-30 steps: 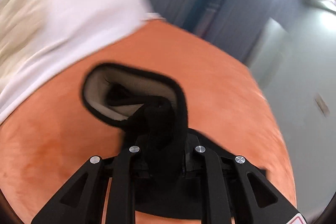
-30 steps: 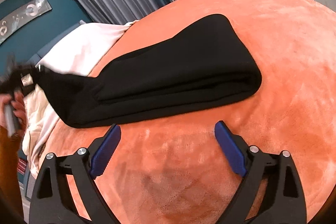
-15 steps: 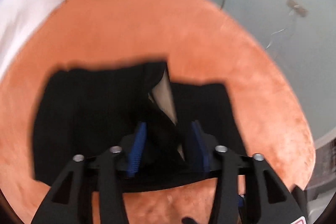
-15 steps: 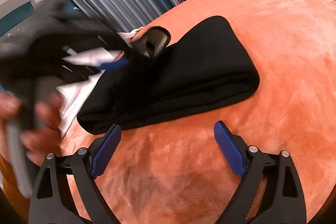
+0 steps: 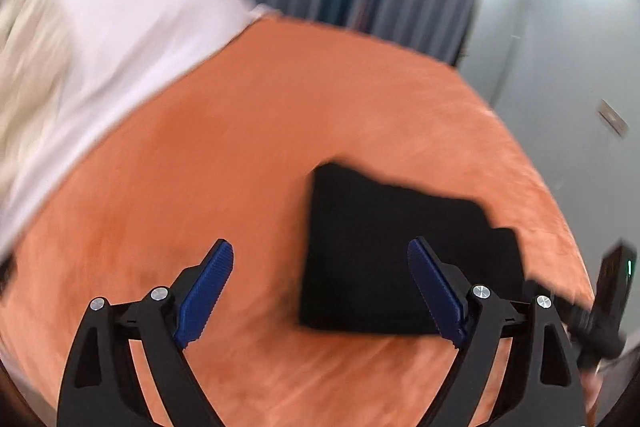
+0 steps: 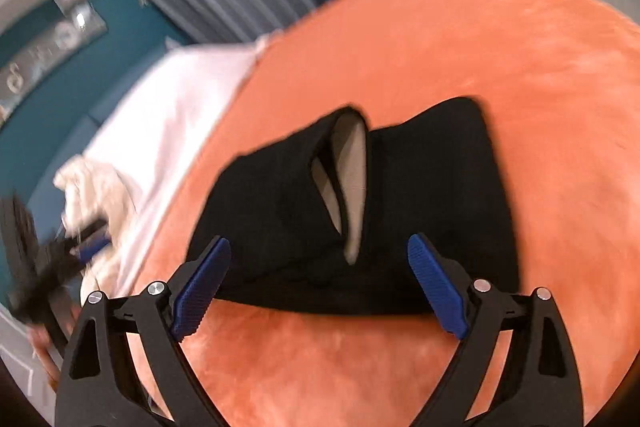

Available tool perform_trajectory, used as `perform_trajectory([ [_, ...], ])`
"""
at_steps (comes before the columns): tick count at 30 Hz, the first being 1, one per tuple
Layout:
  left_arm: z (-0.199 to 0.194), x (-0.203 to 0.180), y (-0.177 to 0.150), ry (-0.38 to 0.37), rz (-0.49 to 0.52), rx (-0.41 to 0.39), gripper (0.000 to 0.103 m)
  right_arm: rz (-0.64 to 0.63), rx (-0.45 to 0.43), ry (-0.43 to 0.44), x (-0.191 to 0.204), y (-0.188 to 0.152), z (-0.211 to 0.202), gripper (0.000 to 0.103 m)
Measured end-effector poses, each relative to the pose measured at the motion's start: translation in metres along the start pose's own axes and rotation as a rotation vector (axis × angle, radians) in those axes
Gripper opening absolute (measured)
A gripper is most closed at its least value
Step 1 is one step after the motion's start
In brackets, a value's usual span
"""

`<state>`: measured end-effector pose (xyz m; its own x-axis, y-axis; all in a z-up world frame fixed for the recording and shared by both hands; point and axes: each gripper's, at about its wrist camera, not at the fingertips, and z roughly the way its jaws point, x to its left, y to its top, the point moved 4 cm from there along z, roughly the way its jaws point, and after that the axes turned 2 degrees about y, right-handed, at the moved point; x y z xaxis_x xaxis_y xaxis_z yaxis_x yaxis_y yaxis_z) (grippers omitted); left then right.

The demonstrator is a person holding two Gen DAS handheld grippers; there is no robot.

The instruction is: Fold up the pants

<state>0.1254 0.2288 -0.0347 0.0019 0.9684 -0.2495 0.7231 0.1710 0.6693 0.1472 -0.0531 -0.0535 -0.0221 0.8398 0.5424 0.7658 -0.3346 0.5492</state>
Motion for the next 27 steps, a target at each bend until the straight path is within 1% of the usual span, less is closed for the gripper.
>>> perform_trajectory([
  [1,0.005,0.010,-0.009,0.004,-0.026,0.022,0.086,0.003,0.044,-0.024,0.000,0.005,0.016,0.088],
  [2,0.010,0.024,-0.021,0.008,-0.062,0.049,0.086,0.012,0.105,-0.074,-0.003,0.008,0.039,0.088],
  [4,0.016,0.043,-0.038,0.017,-0.091,0.070,0.086,0.021,0.138,-0.109,-0.005,0.004,0.060,0.089],
  [5,0.019,0.047,-0.046,0.018,-0.099,0.078,0.086,0.009,0.124,-0.128,-0.003,0.003,0.064,0.088],
  [6,0.028,0.048,-0.043,0.021,-0.099,0.085,0.086,-0.024,0.104,-0.152,0.002,0.002,0.067,0.064],
  [7,0.032,0.051,-0.049,0.030,-0.097,0.096,0.086,-0.052,0.100,-0.155,0.007,0.001,0.070,0.035],
  [8,0.027,0.058,-0.051,0.033,-0.097,0.107,0.086,-0.061,0.110,-0.171,0.011,-0.001,0.074,0.031],
  [9,0.032,0.057,-0.053,0.032,-0.098,0.122,0.086,-0.055,0.105,-0.171,0.014,0.001,0.074,0.016],
  [10,0.035,0.055,-0.054,0.028,-0.103,0.135,0.086,-0.047,0.105,-0.132,0.020,0.006,0.072,0.016],
  [11,0.029,0.061,-0.058,0.017,-0.107,0.140,0.086,-0.043,0.087,-0.115,0.025,0.013,0.064,0.016],
  [12,0.028,0.056,-0.055,-0.003,-0.108,0.140,0.086,-0.044,0.061,-0.100,0.030,0.021,0.053,0.016],
  [14,0.022,0.050,-0.049,-0.038,-0.093,0.118,0.086,-0.049,-0.008,-0.064,0.034,0.039,0.017,0.016],
  [15,0.020,0.050,-0.047,-0.050,-0.077,0.107,0.086,-0.054,-0.036,-0.072,0.032,0.044,0.003,0.015],
  [16,0.019,0.040,-0.045,-0.060,-0.052,0.101,0.086,-0.061,-0.064,-0.097,0.026,0.047,-0.012,0.016],
  [17,0.022,0.040,-0.045,-0.064,-0.039,0.102,0.086,-0.056,-0.083,-0.145,0.009,0.046,-0.026,0.016],
  [18,0.026,0.034,-0.045,-0.072,-0.028,0.106,0.087,-0.043,-0.077,-0.181,-0.008,0.044,-0.030,0.017],
  [19,0.035,0.025,-0.046,-0.091,-0.023,0.123,0.087,-0.011,-0.022,-0.222,-0.038,0.035,-0.022,0.020],
  [20,0.043,0.019,-0.047,-0.106,-0.029,0.143,0.086,0.015,0.054,-0.249,-0.063,0.025,-0.007,0.023],
  [21,0.054,0.013,-0.049,-0.126,-0.041,0.171,0.086,0.038,0.088,-0.250,-0.076,0.014,0.001,0.029],
  [22,0.063,0.007,-0.050,-0.147,-0.060,0.197,0.086,0.065,0.071,-0.215,-0.087,0.008,0.000,0.031],
  [23,0.074,0.002,-0.050,-0.166,-0.087,0.223,0.086,0.101,0.019,-0.152,-0.089,0.007,-0.013,0.033],
  [24,0.080,0.000,-0.049,-0.176,-0.112,0.235,0.086,0.137,-0.013,-0.133,-0.091,0.008,-0.027,0.047],
  [25,0.086,-0.001,-0.047,-0.190,-0.144,0.244,0.086,0.148,-0.034,-0.135,-0.093,0.008,-0.036,0.060],
  [26,0.095,-0.001,-0.044,-0.207,-0.192,0.258,0.086,0.148,-0.073,-0.139,-0.096,0.008,-0.049,0.061],
  [27,0.100,0.000,-0.041,-0.221,-0.220,0.265,0.086,0.145,-0.082,-0.141,-0.097,0.007,-0.054,0.061],
])
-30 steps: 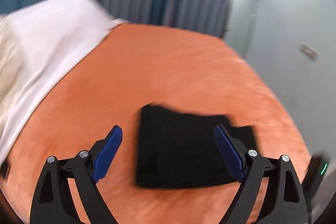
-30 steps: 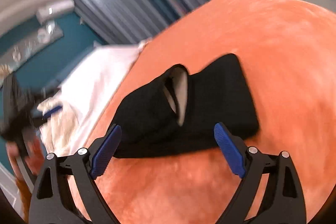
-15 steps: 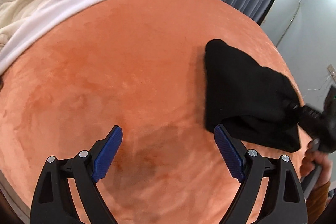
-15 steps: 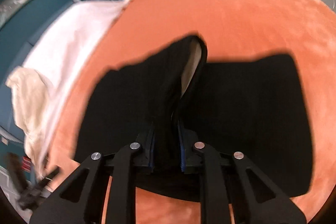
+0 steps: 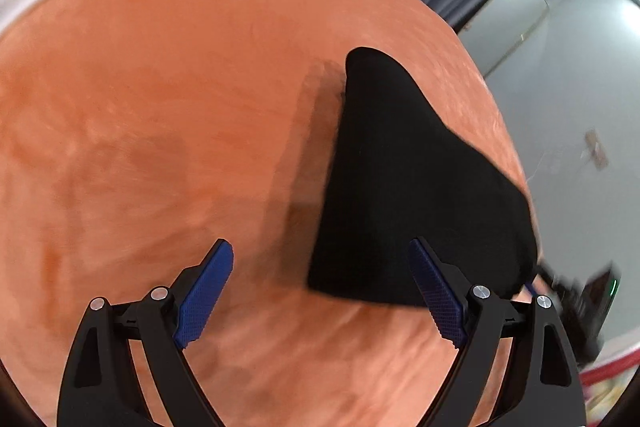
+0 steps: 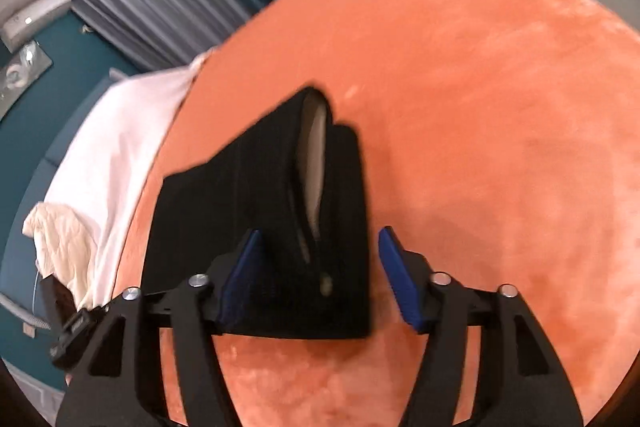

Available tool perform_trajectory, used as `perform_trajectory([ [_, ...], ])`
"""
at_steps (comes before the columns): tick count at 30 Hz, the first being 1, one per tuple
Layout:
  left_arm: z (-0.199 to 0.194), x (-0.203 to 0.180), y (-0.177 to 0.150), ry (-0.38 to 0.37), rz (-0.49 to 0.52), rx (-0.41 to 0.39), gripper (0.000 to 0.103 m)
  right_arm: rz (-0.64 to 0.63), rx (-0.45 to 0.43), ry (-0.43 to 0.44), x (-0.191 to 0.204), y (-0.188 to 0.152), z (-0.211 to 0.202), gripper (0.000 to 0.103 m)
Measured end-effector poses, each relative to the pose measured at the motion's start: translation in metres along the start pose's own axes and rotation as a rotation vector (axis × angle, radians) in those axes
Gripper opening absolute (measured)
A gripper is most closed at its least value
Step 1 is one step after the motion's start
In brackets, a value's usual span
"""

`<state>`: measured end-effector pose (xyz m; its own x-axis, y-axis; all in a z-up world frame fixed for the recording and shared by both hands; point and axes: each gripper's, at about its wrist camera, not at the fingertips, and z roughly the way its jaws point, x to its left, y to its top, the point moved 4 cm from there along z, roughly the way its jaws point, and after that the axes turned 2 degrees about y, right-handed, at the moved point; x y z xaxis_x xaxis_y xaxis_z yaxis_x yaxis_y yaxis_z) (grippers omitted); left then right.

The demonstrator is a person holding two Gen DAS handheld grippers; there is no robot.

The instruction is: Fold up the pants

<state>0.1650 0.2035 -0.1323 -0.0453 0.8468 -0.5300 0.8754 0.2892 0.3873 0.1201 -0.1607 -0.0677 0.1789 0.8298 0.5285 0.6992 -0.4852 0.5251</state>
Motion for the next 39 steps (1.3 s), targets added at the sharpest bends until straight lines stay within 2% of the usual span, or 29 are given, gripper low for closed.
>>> perform_trajectory([
  [2,0.018,0.005,0.009,0.009,-0.069,0.029,0.086,0.028,0.042,0.019,-0.011,-0.005,0.003,0.061],
  [4,0.032,0.001,0.013,-0.003,-0.094,0.056,0.087,0.068,0.090,0.070,-0.015,-0.007,0.014,0.061],
  [5,0.040,0.000,0.015,-0.001,-0.102,0.067,0.093,0.076,0.106,0.088,-0.014,-0.004,0.023,0.061],
  [6,0.044,-0.001,0.016,-0.007,-0.103,0.059,0.098,0.087,0.129,0.103,-0.013,-0.005,0.030,0.070],
  [7,0.046,-0.003,0.018,-0.005,-0.101,0.054,0.098,0.096,0.156,0.109,-0.005,-0.009,0.042,0.079],
  [8,0.049,-0.006,0.020,0.017,-0.100,0.049,0.098,0.110,0.181,0.117,-0.003,-0.015,0.051,0.080],
  [9,0.051,-0.010,0.020,0.024,-0.095,0.045,0.098,0.096,0.154,0.102,-0.005,-0.021,0.053,0.079],
  [10,0.053,-0.013,0.021,0.024,-0.085,0.048,0.098,0.075,0.140,0.097,-0.001,-0.020,0.055,0.053],
  [11,0.058,-0.016,0.021,0.025,-0.055,0.068,0.091,0.047,0.149,0.095,0.008,-0.021,0.061,0.050],
  [12,0.057,-0.019,0.021,0.007,-0.041,0.080,0.045,0.054,0.146,0.085,0.012,-0.021,0.063,0.039],
  [13,0.056,-0.024,0.020,-0.068,-0.043,0.112,0.038,0.066,0.144,0.099,0.015,-0.018,0.060,0.033],
  [15,0.038,-0.028,0.019,-0.083,-0.058,0.109,0.029,0.061,0.128,0.146,0.020,-0.012,0.038,0.030],
  [17,0.012,-0.040,0.006,-0.097,0.003,0.111,0.027,0.030,0.131,0.185,0.028,-0.016,0.012,0.030],
  [19,-0.011,-0.045,-0.015,-0.130,0.042,0.130,0.026,-0.004,0.142,0.191,0.027,-0.030,-0.016,0.030],
  [22,-0.033,-0.042,-0.068,-0.157,0.061,0.183,0.028,0.049,0.190,0.203,-0.004,-0.076,-0.051,0.033],
  [23,-0.032,-0.035,-0.087,-0.129,0.063,0.188,0.031,0.059,0.199,0.189,-0.015,-0.089,-0.053,0.035],
  [24,-0.027,-0.029,-0.100,-0.087,0.071,0.176,0.044,0.067,0.213,0.181,-0.025,-0.101,-0.050,0.046],
  [25,-0.025,-0.023,-0.106,-0.065,0.074,0.143,0.052,0.085,0.220,0.191,-0.034,-0.112,-0.048,0.047],
  [26,-0.029,-0.019,-0.109,-0.069,0.049,0.126,0.057,0.130,0.183,0.248,-0.043,-0.116,-0.055,0.047],
  [28,-0.039,-0.017,-0.105,-0.080,0.015,0.116,0.055,0.166,0.152,0.249,-0.049,-0.113,-0.073,0.051],
  [30,-0.070,-0.023,-0.092,-0.015,0.070,0.019,0.051,0.131,0.055,0.205,-0.050,-0.100,-0.100,0.050],
  [33,-0.116,-0.055,-0.079,0.116,0.220,-0.168,0.056,0.028,-0.057,0.115,-0.046,-0.073,-0.129,0.028],
  [34,-0.124,-0.067,-0.077,0.134,0.259,-0.206,0.059,0.006,-0.078,0.085,-0.046,-0.064,-0.131,0.020],
  [35,-0.129,-0.082,-0.077,0.143,0.300,-0.230,0.069,-0.036,-0.095,0.034,-0.042,-0.052,-0.128,0.019],
  [36,-0.133,-0.094,-0.081,0.146,0.325,-0.241,0.073,-0.071,-0.106,-0.003,-0.040,-0.045,-0.123,0.018],
  [37,-0.129,-0.103,-0.082,0.144,0.341,-0.242,0.073,-0.119,-0.107,-0.052,-0.036,-0.037,-0.111,0.017],
  [39,-0.114,-0.116,-0.085,0.147,0.378,-0.210,0.074,-0.161,-0.050,-0.055,-0.034,-0.035,-0.090,0.017],
])
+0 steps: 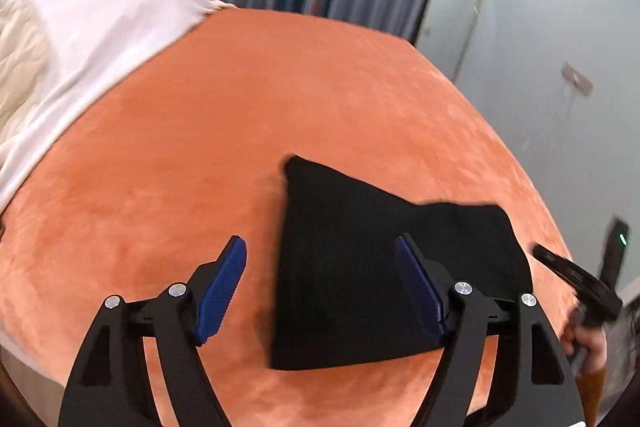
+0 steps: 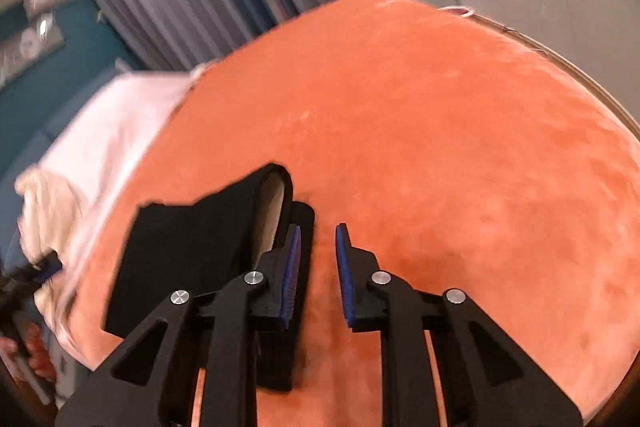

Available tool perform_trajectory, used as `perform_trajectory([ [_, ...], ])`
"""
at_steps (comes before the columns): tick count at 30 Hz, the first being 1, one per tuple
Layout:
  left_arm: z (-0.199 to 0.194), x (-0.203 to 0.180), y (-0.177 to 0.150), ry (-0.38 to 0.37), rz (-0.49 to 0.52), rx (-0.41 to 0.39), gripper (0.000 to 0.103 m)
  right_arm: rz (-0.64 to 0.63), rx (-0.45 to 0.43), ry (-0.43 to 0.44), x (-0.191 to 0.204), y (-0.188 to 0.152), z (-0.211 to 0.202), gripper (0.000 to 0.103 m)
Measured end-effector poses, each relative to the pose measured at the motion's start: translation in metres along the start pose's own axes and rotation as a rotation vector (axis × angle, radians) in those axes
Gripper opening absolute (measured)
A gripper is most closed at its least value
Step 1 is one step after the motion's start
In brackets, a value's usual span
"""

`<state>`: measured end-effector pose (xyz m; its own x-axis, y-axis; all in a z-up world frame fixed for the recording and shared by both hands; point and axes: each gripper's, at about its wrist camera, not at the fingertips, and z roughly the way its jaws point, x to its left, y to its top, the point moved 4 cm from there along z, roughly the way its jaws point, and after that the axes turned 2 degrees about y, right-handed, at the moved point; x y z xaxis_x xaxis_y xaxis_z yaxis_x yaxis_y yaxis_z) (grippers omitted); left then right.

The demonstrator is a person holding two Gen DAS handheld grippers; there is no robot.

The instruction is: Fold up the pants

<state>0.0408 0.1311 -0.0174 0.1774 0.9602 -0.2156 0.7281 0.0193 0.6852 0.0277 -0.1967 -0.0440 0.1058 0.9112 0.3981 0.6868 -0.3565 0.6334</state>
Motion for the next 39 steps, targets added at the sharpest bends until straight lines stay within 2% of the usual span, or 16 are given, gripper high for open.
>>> perform_trajectory([
  [3,0.025,-0.014,-0.012,0.045,0.036,0.055,0.073,-0.051,0.067,0.115,0.027,-0.006,0.022,0.017],
  [8,0.058,-0.013,-0.043,0.077,0.005,0.154,0.074,-0.091,0.066,0.103,0.024,-0.005,0.028,0.021],
  [10,0.069,-0.015,-0.048,0.105,-0.003,0.164,0.074,-0.056,0.093,0.115,0.014,-0.006,0.037,0.021],
  [14,0.073,-0.019,-0.052,0.173,0.055,0.150,0.074,-0.049,0.168,0.229,0.010,-0.018,0.043,0.021],
  [17,0.079,-0.021,-0.056,0.207,0.090,0.159,0.077,-0.065,0.169,0.235,0.012,-0.018,0.047,0.021],
  [18,0.081,-0.022,-0.057,0.221,0.097,0.159,0.077,-0.065,0.175,0.242,0.013,-0.018,0.050,0.016],
  [19,0.080,-0.022,-0.058,0.228,0.103,0.156,0.077,-0.071,0.174,0.245,0.014,-0.018,0.048,0.004],
  [24,0.084,-0.025,-0.058,0.216,0.094,0.151,0.078,-0.114,0.071,0.298,0.036,-0.007,0.004,0.003],
  [25,0.085,-0.025,-0.059,0.212,0.096,0.149,0.079,-0.093,0.067,0.289,0.026,-0.008,0.003,0.003],
  [27,0.090,-0.027,-0.063,0.211,0.124,0.146,0.080,-0.059,0.161,0.173,-0.007,-0.026,0.039,0.007],
  [28,0.093,-0.030,-0.067,0.220,0.159,0.140,0.081,0.011,0.199,0.226,-0.022,-0.038,0.055,0.009],
  [30,0.093,-0.037,-0.070,0.269,0.225,0.109,0.082,0.101,0.149,0.289,-0.031,-0.033,0.037,0.012],
  [32,0.088,-0.038,-0.070,0.276,0.232,0.096,0.082,0.094,0.060,0.191,-0.030,-0.022,0.010,0.012],
  [34,0.078,-0.032,-0.069,0.227,0.177,0.088,0.082,0.019,-0.029,0.137,-0.012,-0.008,-0.024,0.012],
  [36,0.070,-0.021,-0.068,0.177,0.108,0.084,0.082,-0.003,-0.040,0.265,0.023,0.003,-0.045,0.012],
  [39,0.067,-0.006,-0.071,0.108,0.025,0.098,0.082,-0.096,0.044,0.369,0.091,0.004,-0.032,0.014],
])
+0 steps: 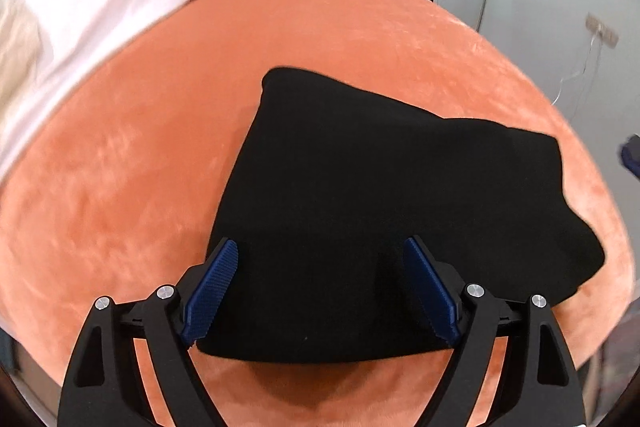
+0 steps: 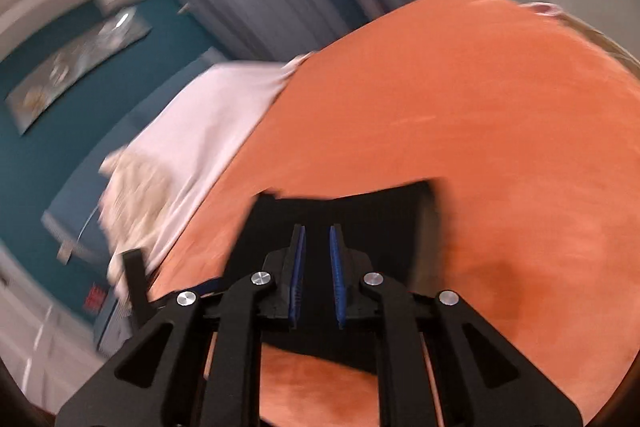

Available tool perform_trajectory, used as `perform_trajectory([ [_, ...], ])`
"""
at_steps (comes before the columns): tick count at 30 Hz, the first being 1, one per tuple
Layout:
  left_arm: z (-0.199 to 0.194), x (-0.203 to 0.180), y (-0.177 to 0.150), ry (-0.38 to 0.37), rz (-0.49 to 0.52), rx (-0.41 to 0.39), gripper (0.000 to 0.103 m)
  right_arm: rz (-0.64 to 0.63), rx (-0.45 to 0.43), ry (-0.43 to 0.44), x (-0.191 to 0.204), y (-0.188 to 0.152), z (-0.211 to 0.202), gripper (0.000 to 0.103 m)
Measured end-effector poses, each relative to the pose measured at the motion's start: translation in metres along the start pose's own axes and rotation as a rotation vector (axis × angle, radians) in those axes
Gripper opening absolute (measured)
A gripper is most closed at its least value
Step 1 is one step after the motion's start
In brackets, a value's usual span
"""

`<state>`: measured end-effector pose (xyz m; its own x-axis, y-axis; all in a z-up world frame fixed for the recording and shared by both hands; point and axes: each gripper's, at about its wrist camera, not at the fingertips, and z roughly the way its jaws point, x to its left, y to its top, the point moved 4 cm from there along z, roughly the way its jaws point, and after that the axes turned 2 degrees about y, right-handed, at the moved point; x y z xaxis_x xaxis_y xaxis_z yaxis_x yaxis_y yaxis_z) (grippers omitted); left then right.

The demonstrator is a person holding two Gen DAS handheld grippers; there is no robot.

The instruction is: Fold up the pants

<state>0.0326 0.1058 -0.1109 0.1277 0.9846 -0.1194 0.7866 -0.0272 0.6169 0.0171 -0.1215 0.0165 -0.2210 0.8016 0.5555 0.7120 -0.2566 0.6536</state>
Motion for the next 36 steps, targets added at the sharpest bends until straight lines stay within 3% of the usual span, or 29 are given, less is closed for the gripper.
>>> perform_trajectory([
  [3,0.008,0.001,-0.004,0.010,0.010,0.013,0.082,-0.038,0.121,0.000,0.014,-0.006,0.066,0.011],
  [4,0.009,-0.001,-0.006,0.023,0.024,0.007,0.082,-0.009,0.163,-0.060,-0.002,-0.011,0.095,0.011],
  [5,0.011,-0.002,-0.007,0.030,0.040,0.001,0.083,0.046,0.194,-0.138,-0.027,-0.014,0.112,0.003],
  [6,0.011,-0.005,-0.009,0.010,0.053,-0.004,0.083,0.136,0.194,-0.163,-0.056,-0.017,0.120,0.000],
  [7,0.010,-0.006,-0.010,-0.005,0.062,-0.011,0.084,0.278,0.139,-0.089,-0.082,-0.016,0.113,0.000],
  [9,0.009,-0.006,-0.012,-0.019,0.080,-0.023,0.086,0.363,0.067,-0.138,-0.089,-0.009,0.088,0.000],
  [11,0.009,-0.002,-0.012,-0.037,0.059,-0.036,0.087,0.276,0.037,-0.250,-0.063,0.001,0.073,0.002],
  [15,-0.004,0.008,-0.015,-0.109,-0.012,-0.075,0.087,0.061,0.198,-0.026,0.037,0.009,0.111,0.002],
  [18,-0.012,0.018,-0.022,-0.183,-0.053,-0.069,0.087,-0.083,0.344,0.032,0.092,0.003,0.179,0.003],
  [20,-0.006,0.022,-0.027,-0.201,-0.028,-0.047,0.087,-0.163,0.467,-0.013,0.102,-0.006,0.242,0.000],
  [22,-0.003,0.022,-0.029,-0.162,0.014,-0.057,0.087,-0.160,0.535,-0.087,0.085,-0.002,0.298,0.000],
  [24,0.001,0.024,-0.030,-0.115,0.043,-0.066,0.087,-0.078,0.520,-0.072,0.084,0.013,0.320,0.000],
  [26,0.005,0.028,-0.030,-0.145,0.021,-0.055,0.087,-0.108,0.447,-0.140,0.093,0.031,0.320,0.000],
  [29,0.006,0.031,-0.030,-0.161,0.024,-0.060,0.087,-0.170,0.399,-0.102,0.106,0.024,0.289,0.002],
  [31,0.005,0.031,-0.034,-0.157,0.038,-0.065,0.087,-0.186,0.407,-0.202,0.079,0.020,0.288,0.000],
  [32,0.005,0.030,-0.034,-0.156,0.044,-0.066,0.087,-0.134,0.402,-0.277,0.054,0.019,0.283,0.000],
  [33,0.005,0.030,-0.033,-0.156,0.048,-0.064,0.087,-0.077,0.370,-0.293,0.040,0.020,0.269,0.002],
  [36,0.003,0.031,-0.032,-0.167,0.044,-0.059,0.087,-0.006,0.219,-0.200,0.032,0.019,0.195,0.004],
])
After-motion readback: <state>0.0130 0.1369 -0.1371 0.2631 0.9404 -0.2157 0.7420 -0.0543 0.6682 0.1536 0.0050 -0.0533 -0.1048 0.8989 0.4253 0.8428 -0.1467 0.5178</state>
